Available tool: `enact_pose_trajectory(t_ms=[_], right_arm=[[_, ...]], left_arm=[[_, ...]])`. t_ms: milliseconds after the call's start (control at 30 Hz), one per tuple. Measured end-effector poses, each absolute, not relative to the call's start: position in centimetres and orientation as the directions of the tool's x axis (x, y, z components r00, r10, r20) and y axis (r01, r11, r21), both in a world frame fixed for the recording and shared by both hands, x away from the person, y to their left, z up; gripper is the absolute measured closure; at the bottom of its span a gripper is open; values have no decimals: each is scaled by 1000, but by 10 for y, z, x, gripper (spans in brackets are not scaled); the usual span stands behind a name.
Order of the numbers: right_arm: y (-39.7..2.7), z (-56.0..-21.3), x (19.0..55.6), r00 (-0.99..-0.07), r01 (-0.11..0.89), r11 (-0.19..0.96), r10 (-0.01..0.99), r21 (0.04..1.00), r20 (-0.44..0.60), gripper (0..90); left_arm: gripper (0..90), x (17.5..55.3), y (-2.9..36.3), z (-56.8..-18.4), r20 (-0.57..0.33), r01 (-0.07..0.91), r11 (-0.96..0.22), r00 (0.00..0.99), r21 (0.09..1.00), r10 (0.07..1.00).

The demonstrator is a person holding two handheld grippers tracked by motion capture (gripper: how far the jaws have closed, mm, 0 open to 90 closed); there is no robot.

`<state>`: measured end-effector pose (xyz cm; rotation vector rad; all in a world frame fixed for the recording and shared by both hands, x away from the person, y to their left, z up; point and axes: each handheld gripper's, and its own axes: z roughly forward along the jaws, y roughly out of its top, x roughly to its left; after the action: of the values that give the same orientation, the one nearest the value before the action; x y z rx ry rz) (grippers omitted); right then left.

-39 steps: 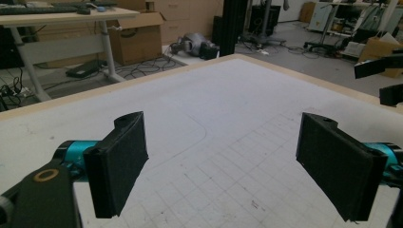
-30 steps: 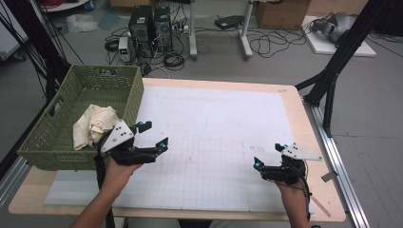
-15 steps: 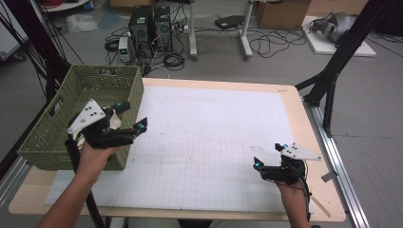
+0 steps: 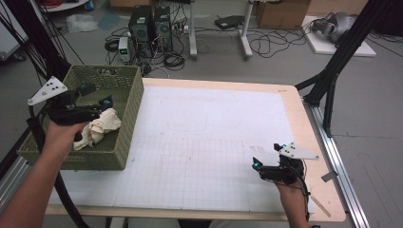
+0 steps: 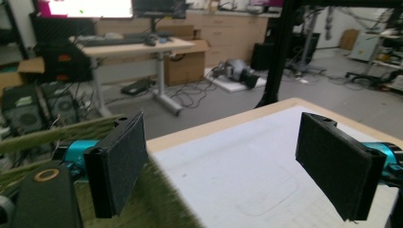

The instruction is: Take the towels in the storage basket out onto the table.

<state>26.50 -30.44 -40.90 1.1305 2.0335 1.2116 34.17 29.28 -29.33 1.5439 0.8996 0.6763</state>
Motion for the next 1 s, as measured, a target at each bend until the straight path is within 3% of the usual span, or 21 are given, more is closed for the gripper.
enact_pose_trajectory(t_ms=[500,833,1000], right_arm=[[-303,-410,266,-521,400,260,853,879,-15,49],[-304,-410,266,-522,403,263,853,876,-16,49],[-305,-410,266,-521,396,262,854,880,-19,48]], left_arm=[[190,384,331,-337,-113,419,-62,379,906,918],[211,395,339,-357,-96,512,-83,314,855,945],[212,403,336,-370,-81,613,-120,290,781,954]])
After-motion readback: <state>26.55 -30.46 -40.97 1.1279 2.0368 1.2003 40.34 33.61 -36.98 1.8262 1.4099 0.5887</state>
